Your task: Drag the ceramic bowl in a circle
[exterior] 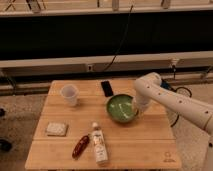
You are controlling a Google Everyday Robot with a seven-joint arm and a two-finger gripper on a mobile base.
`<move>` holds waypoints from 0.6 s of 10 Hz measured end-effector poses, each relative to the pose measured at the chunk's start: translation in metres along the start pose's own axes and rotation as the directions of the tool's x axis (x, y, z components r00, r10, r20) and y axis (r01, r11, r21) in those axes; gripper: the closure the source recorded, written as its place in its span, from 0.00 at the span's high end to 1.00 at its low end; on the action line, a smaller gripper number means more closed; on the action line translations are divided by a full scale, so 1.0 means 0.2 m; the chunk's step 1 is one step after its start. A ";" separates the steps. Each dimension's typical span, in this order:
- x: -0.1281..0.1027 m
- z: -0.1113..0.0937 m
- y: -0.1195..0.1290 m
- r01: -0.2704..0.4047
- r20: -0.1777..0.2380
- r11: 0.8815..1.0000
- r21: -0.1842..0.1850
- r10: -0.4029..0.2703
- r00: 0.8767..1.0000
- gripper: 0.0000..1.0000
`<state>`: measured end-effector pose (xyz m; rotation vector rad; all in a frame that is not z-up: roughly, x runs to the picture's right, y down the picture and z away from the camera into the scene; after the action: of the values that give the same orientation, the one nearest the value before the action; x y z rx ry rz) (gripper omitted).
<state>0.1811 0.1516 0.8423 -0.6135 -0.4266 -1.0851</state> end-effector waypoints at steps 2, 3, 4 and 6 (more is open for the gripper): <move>-0.01 -0.01 -0.07 0.015 -0.008 1.000 -0.015 -0.015 1.000 0.01; -0.01 -0.02 -0.07 0.021 -0.009 1.000 -0.018 -0.021 1.000 0.01; 0.02 -0.02 -0.07 0.039 -0.013 0.999 -0.022 -0.039 0.999 0.01; 0.02 -0.02 -0.11 0.055 -0.009 0.998 -0.021 -0.056 0.998 0.01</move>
<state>0.1627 0.1378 0.8471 -0.6175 -0.4261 -1.1464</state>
